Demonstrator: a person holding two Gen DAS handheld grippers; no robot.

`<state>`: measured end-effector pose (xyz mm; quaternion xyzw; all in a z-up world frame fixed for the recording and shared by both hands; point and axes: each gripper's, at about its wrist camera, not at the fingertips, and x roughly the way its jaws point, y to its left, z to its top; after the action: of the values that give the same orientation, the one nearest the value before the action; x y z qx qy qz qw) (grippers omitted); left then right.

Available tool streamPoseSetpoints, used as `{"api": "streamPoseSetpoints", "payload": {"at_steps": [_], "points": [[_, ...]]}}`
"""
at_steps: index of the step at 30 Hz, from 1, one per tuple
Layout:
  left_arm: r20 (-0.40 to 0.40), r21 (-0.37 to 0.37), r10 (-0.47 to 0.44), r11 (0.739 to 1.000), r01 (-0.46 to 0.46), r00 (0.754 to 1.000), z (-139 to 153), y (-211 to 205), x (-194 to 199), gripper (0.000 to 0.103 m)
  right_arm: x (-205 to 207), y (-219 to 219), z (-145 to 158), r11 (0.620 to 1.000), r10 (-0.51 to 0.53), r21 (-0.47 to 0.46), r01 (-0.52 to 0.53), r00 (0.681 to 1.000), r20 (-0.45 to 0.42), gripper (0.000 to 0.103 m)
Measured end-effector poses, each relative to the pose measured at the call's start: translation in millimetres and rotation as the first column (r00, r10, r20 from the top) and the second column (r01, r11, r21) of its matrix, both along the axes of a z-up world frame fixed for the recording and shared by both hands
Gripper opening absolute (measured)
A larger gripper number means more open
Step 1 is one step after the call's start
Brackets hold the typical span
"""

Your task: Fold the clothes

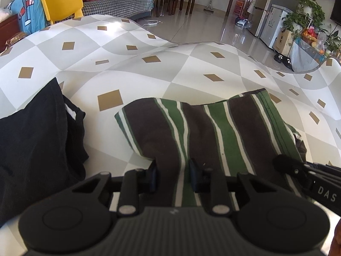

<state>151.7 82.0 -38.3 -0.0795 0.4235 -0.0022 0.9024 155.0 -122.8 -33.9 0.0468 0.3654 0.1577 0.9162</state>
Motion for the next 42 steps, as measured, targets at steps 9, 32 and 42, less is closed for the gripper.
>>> {"api": "streamPoseSetpoints", "payload": {"at_steps": [9, 32, 42], "points": [[0.058, 0.012, 0.063, 0.998, -0.064, 0.996, 30.1, 20.1, -8.1, 0.026, -1.7, 19.9, 26.7, 0.999, 0.044, 0.025, -0.046, 0.997, 0.069, 0.015], [0.123, -0.017, 0.394, 0.919, -0.395, 0.911, 65.7, 184.6, -34.8, 0.026, 10.2, 183.9, 56.8, 0.951, 0.283, 0.080, -0.297, 0.947, 0.155, 0.015], [0.097, -0.058, 0.519, 0.855, -0.516, 0.849, 54.5, 239.2, -43.9, 0.025, 14.4, 248.0, 34.9, 0.937, 0.338, 0.048, -0.345, 0.933, 0.123, 0.015]]}}
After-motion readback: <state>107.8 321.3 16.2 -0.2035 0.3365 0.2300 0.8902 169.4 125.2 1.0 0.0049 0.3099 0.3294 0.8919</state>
